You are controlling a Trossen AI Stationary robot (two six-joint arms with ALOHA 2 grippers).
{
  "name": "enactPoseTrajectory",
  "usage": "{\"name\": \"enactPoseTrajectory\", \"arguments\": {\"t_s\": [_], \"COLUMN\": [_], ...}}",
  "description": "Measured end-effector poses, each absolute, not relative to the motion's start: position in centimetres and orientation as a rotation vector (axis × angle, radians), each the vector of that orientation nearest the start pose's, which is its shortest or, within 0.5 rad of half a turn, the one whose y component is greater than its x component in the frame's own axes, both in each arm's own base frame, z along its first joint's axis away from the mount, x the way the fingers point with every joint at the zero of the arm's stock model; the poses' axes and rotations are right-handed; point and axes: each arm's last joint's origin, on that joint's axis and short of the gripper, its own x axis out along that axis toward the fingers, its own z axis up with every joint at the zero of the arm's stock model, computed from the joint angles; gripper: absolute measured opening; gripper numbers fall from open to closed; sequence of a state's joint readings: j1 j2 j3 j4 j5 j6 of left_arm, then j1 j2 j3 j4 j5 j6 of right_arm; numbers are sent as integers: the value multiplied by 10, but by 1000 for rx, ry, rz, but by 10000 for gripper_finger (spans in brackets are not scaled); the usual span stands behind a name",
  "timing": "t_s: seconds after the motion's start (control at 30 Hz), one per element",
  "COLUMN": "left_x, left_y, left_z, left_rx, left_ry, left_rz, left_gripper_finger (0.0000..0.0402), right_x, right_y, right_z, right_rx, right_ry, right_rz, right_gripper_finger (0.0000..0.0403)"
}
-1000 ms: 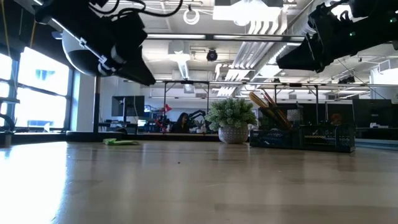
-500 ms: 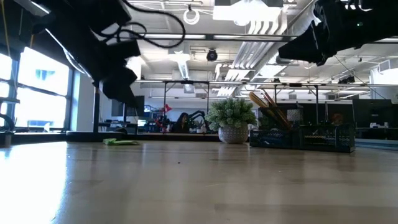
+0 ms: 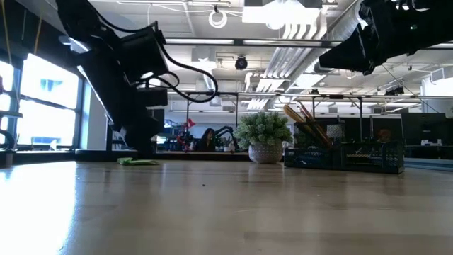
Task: Pick and place office supplies into organizer
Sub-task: Put the green sticky notes into the desk organizer
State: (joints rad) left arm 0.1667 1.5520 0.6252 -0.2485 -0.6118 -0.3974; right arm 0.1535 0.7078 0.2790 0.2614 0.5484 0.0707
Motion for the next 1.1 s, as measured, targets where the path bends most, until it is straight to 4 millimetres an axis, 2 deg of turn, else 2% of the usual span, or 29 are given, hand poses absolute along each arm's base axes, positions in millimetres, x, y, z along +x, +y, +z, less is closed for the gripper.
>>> {"name": "enactPoseTrajectory", "arguments": {"t_s": [0.23,0.37,0.57,1.1], "left_x": [238,238,238,241], "left_y": [68,69,70,82], "left_z": [119,118,118,115], "left_rx": [-98,-170,-161,-249], "left_ry": [1037,1057,1053,1026], "left_rz": [894,827,840,817], "left_gripper_finger": [169,175,184,177], "right_x": [158,158,158,158], "right_y": [9,9,10,12], "right_z": [208,207,207,206], "right_rx": [34,48,82,106], "right_ry": [187,185,183,199], "right_rz": [-403,-404,-371,-317], "right_gripper_finger": [113,113,113,113]}}
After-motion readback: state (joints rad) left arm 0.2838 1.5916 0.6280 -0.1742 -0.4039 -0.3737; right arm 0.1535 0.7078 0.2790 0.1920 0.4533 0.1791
